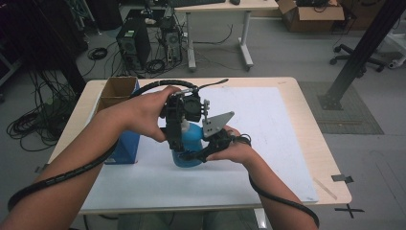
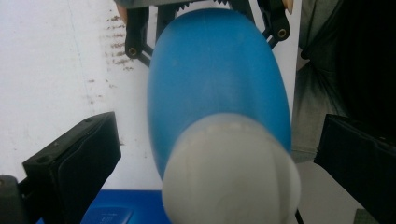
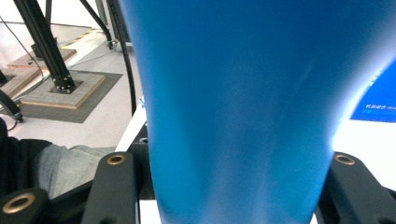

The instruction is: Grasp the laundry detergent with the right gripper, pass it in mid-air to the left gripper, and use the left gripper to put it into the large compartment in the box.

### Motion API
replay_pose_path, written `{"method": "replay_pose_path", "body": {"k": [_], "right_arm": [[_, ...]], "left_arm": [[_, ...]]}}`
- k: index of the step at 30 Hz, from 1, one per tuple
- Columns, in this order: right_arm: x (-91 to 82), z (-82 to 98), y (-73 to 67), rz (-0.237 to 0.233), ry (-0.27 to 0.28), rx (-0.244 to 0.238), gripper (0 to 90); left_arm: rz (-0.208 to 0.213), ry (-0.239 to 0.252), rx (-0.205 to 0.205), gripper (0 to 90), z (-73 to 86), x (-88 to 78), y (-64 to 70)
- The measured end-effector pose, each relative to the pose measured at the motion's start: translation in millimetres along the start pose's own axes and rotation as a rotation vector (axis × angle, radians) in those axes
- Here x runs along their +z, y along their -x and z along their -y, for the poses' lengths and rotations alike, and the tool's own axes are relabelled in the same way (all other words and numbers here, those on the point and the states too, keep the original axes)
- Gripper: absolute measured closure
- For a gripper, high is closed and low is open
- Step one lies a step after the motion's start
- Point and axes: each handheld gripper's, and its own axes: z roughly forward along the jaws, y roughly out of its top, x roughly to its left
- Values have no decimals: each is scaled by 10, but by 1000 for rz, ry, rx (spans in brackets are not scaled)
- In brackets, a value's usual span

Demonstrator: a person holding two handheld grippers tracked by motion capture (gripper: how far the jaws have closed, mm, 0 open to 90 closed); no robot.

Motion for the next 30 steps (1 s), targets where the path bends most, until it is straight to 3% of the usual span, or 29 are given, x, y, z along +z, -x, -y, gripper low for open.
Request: {"method": "replay_pose_path", "body": {"k": [13,30], "right_arm": [[28,-33,1,3,9,2,453],[21,-43,0,7,17,1,453]], "left_arm": [[-3,-12,-2,2,-11,36,16],[-42,-9,-3,32,-18,52,28]]}}
